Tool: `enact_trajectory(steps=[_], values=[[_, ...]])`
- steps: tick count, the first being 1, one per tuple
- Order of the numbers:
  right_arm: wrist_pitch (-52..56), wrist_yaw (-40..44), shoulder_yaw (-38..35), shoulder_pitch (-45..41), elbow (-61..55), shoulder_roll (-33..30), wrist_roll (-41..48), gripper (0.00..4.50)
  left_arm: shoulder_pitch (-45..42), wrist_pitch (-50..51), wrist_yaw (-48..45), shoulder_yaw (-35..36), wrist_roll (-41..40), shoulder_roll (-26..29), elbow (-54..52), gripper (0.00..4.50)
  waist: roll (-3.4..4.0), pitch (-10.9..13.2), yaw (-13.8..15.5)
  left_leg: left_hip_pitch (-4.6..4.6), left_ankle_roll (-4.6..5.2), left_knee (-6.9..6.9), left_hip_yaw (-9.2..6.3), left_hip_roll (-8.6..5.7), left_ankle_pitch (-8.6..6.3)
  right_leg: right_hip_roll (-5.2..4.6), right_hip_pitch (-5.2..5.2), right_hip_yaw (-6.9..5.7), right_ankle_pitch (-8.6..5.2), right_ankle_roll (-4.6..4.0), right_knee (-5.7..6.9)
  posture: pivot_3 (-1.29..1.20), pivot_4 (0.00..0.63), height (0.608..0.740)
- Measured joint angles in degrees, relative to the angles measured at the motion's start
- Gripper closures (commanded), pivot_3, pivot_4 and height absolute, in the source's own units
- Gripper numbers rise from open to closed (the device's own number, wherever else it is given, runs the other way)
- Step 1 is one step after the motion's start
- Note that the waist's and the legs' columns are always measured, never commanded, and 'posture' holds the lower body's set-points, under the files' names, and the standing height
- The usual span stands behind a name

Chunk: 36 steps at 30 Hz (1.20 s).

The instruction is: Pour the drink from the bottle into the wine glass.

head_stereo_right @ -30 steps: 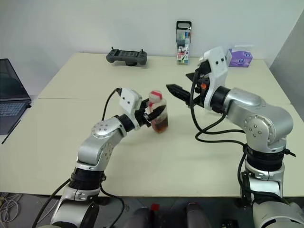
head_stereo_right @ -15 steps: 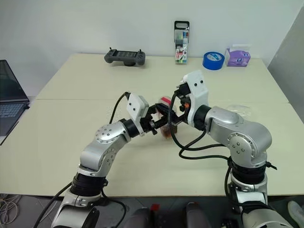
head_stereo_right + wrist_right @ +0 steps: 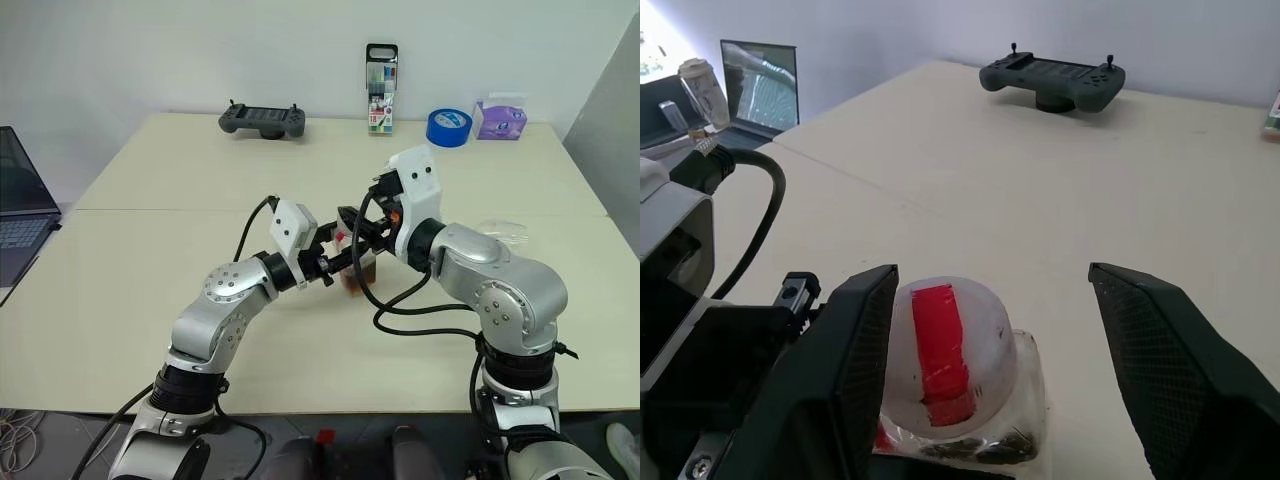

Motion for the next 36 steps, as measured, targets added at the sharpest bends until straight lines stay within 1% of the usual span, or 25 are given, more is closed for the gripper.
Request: enact_trajectory(steps=[6,14,16,19,20,26,27,29,32,33,34,36], values=[[2.66,0.32,1.13,-0.40,-1.30,-0.36,1.31,1.29,0.00,-0.01,0.14,0.00,0.15,0.05,0.00,2.38,0.00,0.00,0.00,-0.03,0.00,0.00,0.01,0.00,0.00,0.00,-0.04,0.00,0.00,0.00,0.01,0.00,0.150,0.740],[3.00,-0.02,2.78,-0.40,-1.30,-0.90,0.87,1.29,0.00,-0.01,0.52,-0.39,0.30,-0.08,0.00,2.38,0.00,0.00,0.00,-0.08,0.00,0.00,0.03,0.00,0.00,0.00,-0.11,0.00,0.00,0.00,0.02,0.00,0.150,0.740],[2.81,-0.31,3.21,-0.42,-1.25,-0.89,0.31,1.65,0.00,-0.01,0.76,-0.39,0.31,-0.09,0.00,2.38,0.00,0.00,0.00,-0.09,0.00,0.00,0.03,0.00,0.00,0.00,-0.11,0.00,0.00,0.00,0.02,0.00,0.150,0.740],[2.32,-0.82,3.77,-0.56,-1.02,-0.83,-1.24,2.51,0.01,-0.01,1.07,-0.41,0.33,-0.12,0.00,2.38,0.00,0.00,0.00,-0.09,0.00,0.01,0.04,0.00,0.00,0.00,-0.12,0.00,0.00,0.00,0.04,0.00,0.150,0.740],[2.31,-1.05,3.79,-0.62,-0.95,-0.65,-1.54,2.64,0.00,-0.02,1.10,-0.41,0.33,-0.17,0.00,2.38,0.00,0.00,0.01,-0.09,0.00,0.01,0.04,0.00,0.00,0.00,-0.12,0.00,0.00,0.00,0.04,0.00,0.150,0.740],[2.18,0.12,3.73,-1.63,0.67,-0.93,-1.57,2.63,0.01,-0.01,1.55,-0.34,0.43,-0.11,0.00,2.38,0.00,0.00,0.00,-0.10,0.00,0.01,0.05,0.00,0.00,0.00,-0.13,-0.01,0.00,0.00,0.04,0.00,0.150,0.740],[1.62,1.81,3.70,-1.93,1.46,-1.81,-1.07,2.63,-0.02,-0.01,1.66,-0.34,0.43,-0.16,0.00,2.38,0.00,0.00,0.00,-0.10,0.00,0.01,0.05,-0.01,0.00,0.00,-0.13,-0.02,0.00,0.00,0.04,0.00,0.150,0.740],[-1.58,9.42,3.56,-1.77,3.62,-6.87,0.39,2.63,-0.11,-0.07,1.00,-0.71,0.21,-0.39,-0.12,2.38,0.00,0.00,0.14,-0.13,0.01,0.03,0.05,-0.07,0.00,0.07,-0.11,-0.08,0.00,0.00,-0.02,0.00,0.150,0.740],[-10.51,26.20,4.93,-0.34,5.98,-18.69,0.90,2.63,-0.04,-0.11,-0.98,-2.98,-0.48,-0.57,-1.63,2.38,0.00,0.01,0.38,-0.28,0.03,0.06,0.06,-0.19,0.00,0.10,-0.09,-0.11,0.00,0.02,-0.24,0.00,0.150,0.740],[-12.75,31.58,4.90,-0.16,7.14,-21.75,1.10,2.63,0.08,-0.02,-1.68,-3.84,-0.95,-0.60,-2.25,2.38,0.00,0.02,0.20,-0.27,0.04,0.06,0.11,-0.22,-0.01,0.07,-0.09,-0.05,0.00,0.03,-0.28,0.00,0.150,0.740],[-15.12,36.18,4.86,-0.16,8.94,-23.59,1.15,2.63,0.11,0.19,-2.17,-4.35,-1.36,-0.60,-2.80,2.38,-0.02,0.02,0.11,-0.27,0.04,0.06,0.14,-0.22,-0.01,0.05,-0.08,-0.01,0.01,0.03,-0.29,0.00,0.150,0.740],[-18.81,42.59,5.04,-0.24,12.73,-25.22,1.09,2.63,0.12,0.92,-2.82,-4.93,-2.14,-0.56,-3.43,2.38,-0.02,0.03,-0.30,-0.17,0.05,0.03,0.25,-0.17,-0.02,0.05,-0.09,0.11,0.01,0.03,-0.22,0.00,0.150,0.740]])
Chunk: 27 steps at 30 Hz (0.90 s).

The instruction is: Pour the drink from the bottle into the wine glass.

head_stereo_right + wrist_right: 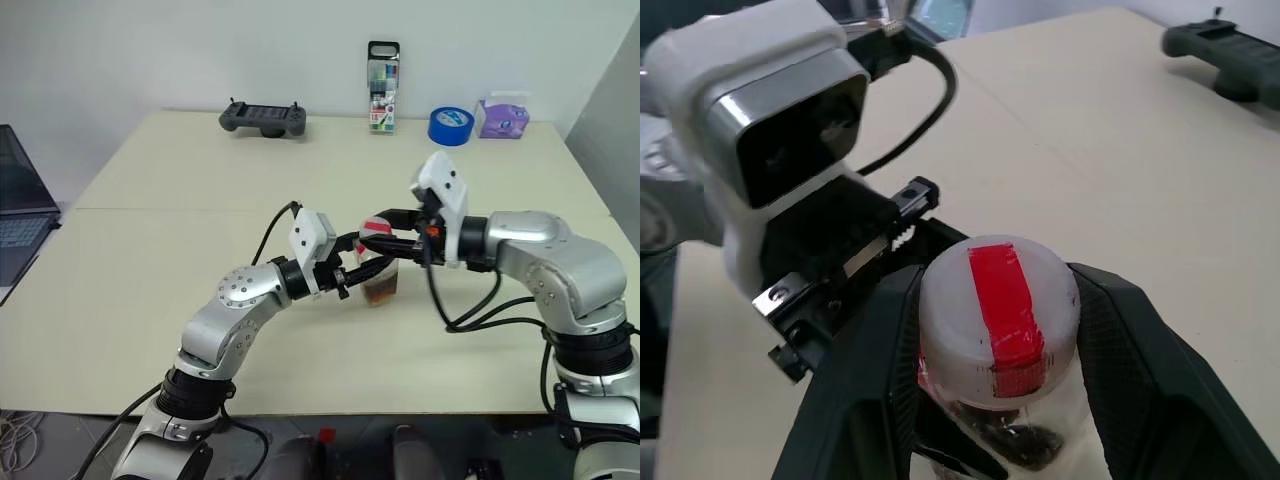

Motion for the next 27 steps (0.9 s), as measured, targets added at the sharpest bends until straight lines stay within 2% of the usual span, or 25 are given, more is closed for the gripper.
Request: enact_trajectory(steps=[5,11,13,18,19,27], values=[[-5.80,10.47,1.75,-0.38,4.84,-2.48,-0.24,2.63,1.17,1.14,-2.31,-0.64,-1.56,1.06,-1.95,2.38,0.06,0.06,0.15,0.11,-0.01,0.00,-0.12,0.26,0.01,0.14,-0.01,-0.11,0.00,-0.01,0.26,0.00,0.150,0.740],[-6.85,11.43,1.45,0.13,4.65,-2.39,-0.23,2.63,1.17,1.22,-2.95,-0.82,-2.32,1.90,-2.48,2.38,0.05,0.07,0.26,0.10,-0.02,0.03,-0.15,0.24,0.01,0.21,-0.01,-0.09,0.00,-0.02,0.26,0.00,0.150,0.740],[-6.56,9.86,1.31,0.26,3.96,-1.58,-0.20,1.91,1.16,1.21,-2.94,-0.44,-2.45,2.15,-2.44,2.38,0.06,0.07,0.27,0.08,-0.02,0.04,-0.13,0.22,0.01,0.16,-0.01,-0.08,0.00,-0.02,0.25,0.00,0.150,0.740],[-3.06,3.97,0.87,0.39,-1.85,0.11,0.26,0.22,0.47,0.26,-2.31,1.05,-2.28,2.05,-1.27,2.39,0.06,0.08,0.46,0.03,-0.03,0.06,-0.19,0.21,0.02,0.07,-0.02,-0.11,0.00,-0.02,0.24,0.00,0.150,0.740],[-2.23,1.86,0.59,0.35,-4.01,0.16,0.24,0.00,0.12,0.18,-2.14,1.08,-2.03,1.99,-0.54,2.39,0.06,0.08,0.51,0.03,-0.03,0.06,-0.20,0.20,0.02,0.04,-0.02,-0.11,0.00,-0.02,0.24,0.00,0.150,0.740],[11.24,-23.59,-3.92,-0.49,-15.40,7.30,-1.36,0.00,-0.12,0.07,-1.09,1.13,-1.01,0.83,2.82,2.39,0.07,0.08,0.53,-0.01,-0.08,0.07,-0.23,0.19,0.05,-0.06,-0.05,-0.05,0.00,-0.02,0.27,0.00,0.150,0.740]])
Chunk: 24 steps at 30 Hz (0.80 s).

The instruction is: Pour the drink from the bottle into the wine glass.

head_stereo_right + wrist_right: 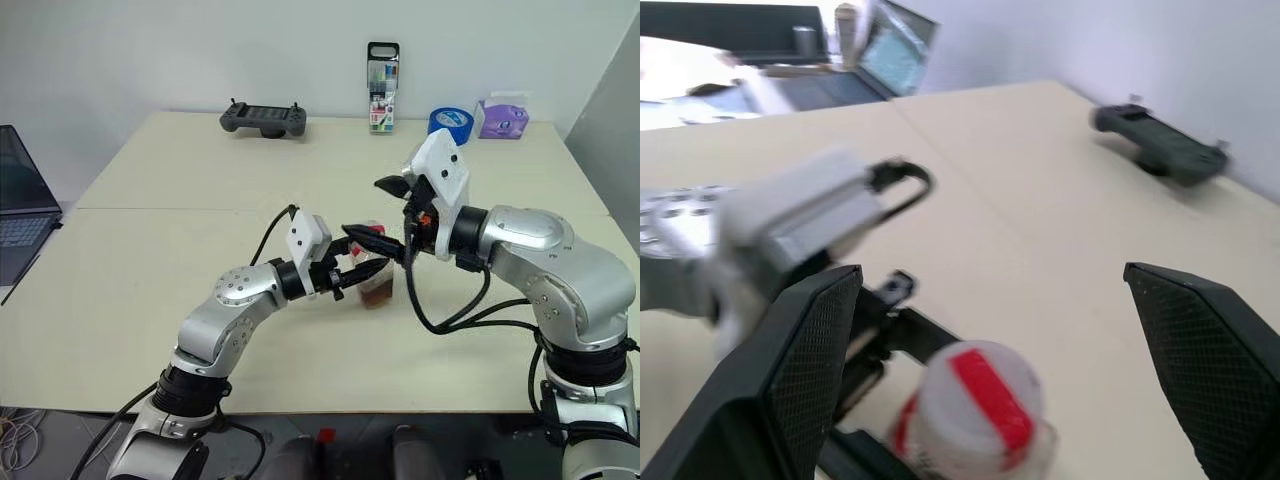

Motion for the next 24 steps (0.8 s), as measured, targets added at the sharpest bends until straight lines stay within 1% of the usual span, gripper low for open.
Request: enact_trajectory(steps=[4,7,10,13,16,24], values=[[8.36,-9.15,-2.55,0.78,-4.15,5.81,0.69,0.00,-0.05,-0.21,-0.07,-0.07,0.35,-0.62,0.91,2.39,0.00,0.00,-0.02,-0.01,-0.01,-0.01,-0.04,0.00,0.01,-0.01,-0.01,0.02,0.00,0.00,0.02,0.00,0.150,0.740],[12.44,-12.49,-3.98,0.87,-7.08,8.38,1.61,0.00,-0.60,-0.45,-0.21,-0.07,0.74,-0.78,1.62,2.39,0.00,0.00,-0.05,-0.02,-0.01,0.00,-0.04,-0.01,0.01,0.00,-0.01,-0.02,0.00,0.00,0.02,0.00,0.150,0.740],[18.22,-16.98,-6.37,0.73,-9.49,13.82,1.94,0.00,-1.22,-1.12,-0.30,0.00,0.77,-0.93,2.58,2.39,0.01,-0.01,-0.11,-0.01,0.00,-0.01,-0.03,-0.01,0.01,0.00,-0.01,-0.02,0.00,0.00,0.05,0.00,0.150,0.740],[23.25,-20.23,-6.98,-0.03,-11.82,17.92,1.80,0.00,-1.38,-1.21,-0.30,0.01,0.77,-1.28,2.83,2.39,0.02,-0.01,-0.16,-0.01,0.00,-0.01,-0.03,-0.01,0.01,0.01,-0.03,-0.03,0.00,0.00,0.05,0.00,0.150,0.740],[26.42,-22.49,-6.86,-0.06,-13.24,19.96,0.96,0.00,-1.39,-1.33,-0.35,0.02,0.80,-1.30,2.89,2.39,0.02,-0.01,-0.18,-0.01,0.00,-0.01,-0.03,-0.02,0.01,0.01,-0.03,-0.04,0.00,0.00,0.05,0.00,0.150,0.740],[28.97,-25.43,-6.60,0.95,-13.38,21.59,-3.16,0.00,-1.72,-1.58,-0.98,0.02,1.05,-1.30,3.39,2.39,0.03,-0.01,-0.24,0.00,0.00,-0.02,-0.01,-0.03,0.01,0.02,-0.03,-0.06,0.00,0.00,0.06,0.00,0.150,0.740]])
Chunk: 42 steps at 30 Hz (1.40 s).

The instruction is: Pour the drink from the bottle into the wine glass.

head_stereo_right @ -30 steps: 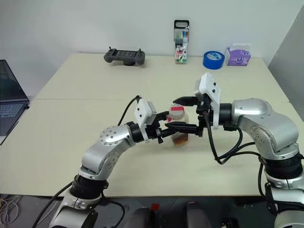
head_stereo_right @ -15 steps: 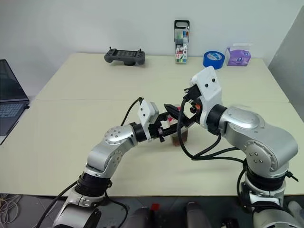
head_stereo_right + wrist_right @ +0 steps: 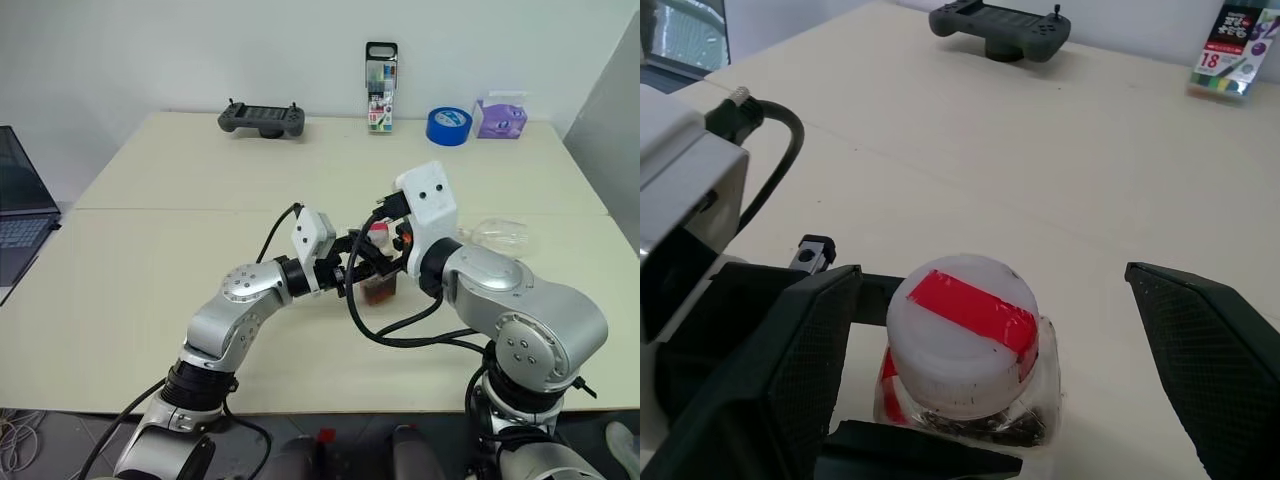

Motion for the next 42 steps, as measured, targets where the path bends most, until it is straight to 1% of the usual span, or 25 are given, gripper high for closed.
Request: enact_trajectory(steps=[2,5,7,8,11,12,18,20,22,25,26,27,28,30,33,35,40,41,42], values=[[0.07,-0.18,-0.04,0.00,0.01,0.47,-0.66,0.00,-0.27,-0.35,-0.17,0.01,0.02,0.01,0.20,2.39,0.00,0.00,0.00,0.00,0.00,0.00,0.00,0.00,0.00,0.00,0.00,-0.01,0.00,0.00,0.00,0.00,0.150,0.740],[0.08,-0.12,-0.06,0.00,0.03,0.93,-1.83,0.58,-0.61,-0.88,-0.17,0.04,0.06,-0.01,1.00,2.39,0.00,0.00,-0.04,0.00,0.00,0.00,0.01,0.00,0.00,0.00,0.00,-0.01,0.00,0.00,0.00,0.00,0.150,0.740],[0.09,0.50,0.19,-0.01,0.05,0.90,-1.87,1.19,-0.61,-0.88,-0.16,0.02,0.12,-0.08,1.14,2.39,0.00,0.00,-0.06,0.00,0.00,0.00,0.01,0.00,0.00,0.00,0.00,-0.01,0.00,0.00,0.00,0.00,0.150,0.740],[0.10,1.11,0.39,-0.01,0.05,0.90,-1.80,1.61,-0.61,-0.88,-0.17,-0.01,0.14,-0.12,1.20,2.39,0.00,0.00,-0.06,0.00,0.00,0.00,0.01,0.00,0.00,0.00,0.00,-0.01,0.00,0.00,0.00,0.00,0.150,0.740],[0.12,2.05,0.89,0.00,0.03,0.94,-1.66,2.64,-0.60,-0.87,-0.16,-0.09,0.31,-0.15,1.29,2.39,0.00,0.00,-0.07,0.00,0.00,0.00,0.01,0.00,0.00,0.00,0.00,-0.01,0.00,0.00,0.00,0.00,0.150,0.740],[0.12,2.21,0.89,0.00,0.05,0.87,-1.69,2.73,-0.60,-0.87,-0.16,-0.09,0.39,-0.14,1.29,2.39,0.00,0.00,-0.07,0.00,0.00,0.00,0.01,-0.01,0.00,0.00,0.00,-0.02,0.00,0.00,-0.01,0.00,0.150,0.740],[-0.02,4.22,0.90,-0.06,0.46,-0.57,-1.57,2.73,-0.59,-0.87,-0.21,-0.14,0.90,-0.17,1.29,2.39,0.00,0.00,-0.07,0.00,0.00,0.00,0.01,-0.01,0.00,0.00,0.00,-0.02,0.00,0.00,-0.01,0.00,0.150,0.740],[-2.32,8.26,1.07,0.12,1.47,-4.24,-0.08,2.73,-0.61,-0.89,-0.33,-0.25,0.88,-0.61,1.28,2.40,0.00,0.00,-0.06,0.00,0.01,0.00,0.03,-0.05,0.00,0.03,0.01,-0.06,0.00,0.00,-0.03,0.00,0.150,0.740],[-8.73,15.92,0.77,1.53,3.93,-10.06,1.72,2.73,-0.71,-1.15,-0.67,-0.35,0.77,-0.97,0.80,2.40,0.00,0.01,0.03,-0.01,0.02,0.01,0.03,-0.10,-0.01,0.15,0.05,-0.07,0.00,0.01,-0.09,0.00,0.150,0.740],[-22.04,33.23,2.21,4.08,10.93,-23.02,3.09,2.73,-0.81,-1.32,-1.85,-2.17,0.76,-1.24,0.23,2.40,0.00,0.01,0.07,0.01,0.05,0.02,0.17,-0.24,-0.01,0.08,0.13,-0.03,-0.01,0.03,-0.22,0.00,0.150,0.740],[-26.66,38.85,3.05,4.70,13.60,-26.45,2.78,2.73,-0.79,-1.32,-2.16,-2.98,0.81,-1.36,0.21,2.40,-0.01,0.02,0.02,0.03,0.05,0.03,0.23,-0.25,-0.01,0.08,0.17,-0.01,-0.01,0.03,-0.24,0.00,0.150,0.740],[-31.87,44.58,4.19,5.00,17.01,-29.37,2.21,2.73,-0.79,-1.32,-2.43,-3.60,0.84,-1.62,0.22,2.40,-0.03,0.03,-0.01,0.04,0.05,0.04,0.27,-0.25,-0.01,0.08,0.18,0.02,-0.01,0.03,-0.25,0.00,0.150,0.740],[-35.79,48.54,5.14,4.91,19.66,-30.95,1.65,2.73,-0.80,-1.32,-2.62,-3.92,0.87,-1.75,0.25,2.40,-0.03,0.03,-0.11,0.08,0.05,0.03,0.28,-0.23,-0.01,0.08,0.19,0.04,-0.01,0.04,-0.23,0.00,0.150,0.740],[-42.31,55.05,6.38,4.16,25.07,-32.39,0.98,2.73,-1.20,-1.33,-2.88,-4.08,0.87,-1.91,0.28,2.40,-0.04,0.04,-0.37,0.21,0.06,-0.01,0.28,-0.11,-0.02,0.17,0.19,0.15,-0.01,0.03,-0.15,0.00,0.150,0.740],[-46.97,60.14,7.18,3.02,28.92,-33.61,0.96,2.73,-1.59,-1.59,-3.16,-4.20,0.87,-1.91,-0.26,2.40,-0.03,0.04,-0.25,0.23,0.05,-0.03,0.24,0.05,-0.02,0.34,0.19,0.04,-0.01,0.03,-0.09,0.00,0.150,0.740],[-47.63,61.08,7.79,2.15,30.20,-33.82,1.00,2.73,-1.60,-1.70,-3.18,-4.20,0.89,-1.76,-0.30,2.40,-0.03,0.04,-0.17,0.23,0.05,-0.03,0.15,0.10,-0.01,0.37,0.18,0.04,0.00,0.02,-0.06,0.00,0.150,0.740],[-45.02,60.79,7.77,0.98,31.59,-32.96,2.38,2.73,-1.59,-1.75,-3.17,-4.12,0.69,-0.95,-0.42,2.40,-0.03,0.04,0.06,0.20,0.04,0.00,0.10,0.07,-0.01,0.34,0.17,0.06,0.00,0.01,-0.06,0.00,0.150,0.740],[-44.47,60.49,7.49,0.98,31.65,-32.62,2.62,2.00,-1.59,-1.75,-3.17,-4.04,0.61,-0.88,-0.42,2.40,-0.03,0.04,0.12,0.18,0.04,0.00,0.11,0.05,-0.01,0.31,0.17,0.05,0.00,0.01,-0.06,0.00,0.150,0.740],[-43.68,60.24,7.19,0.98,31.65,-32.07,3.60,1.68,-1.59,-1.85,-3.10,-3.96,0.67,-0.82,-0.40,2.40,-0.03,0.04,0.13,0.19,0.04,0.01,0.12,0.05,-0.01,0.31,0.17,0.05,0.00,0.02,-0.07,0.00,0.150,0.740]])
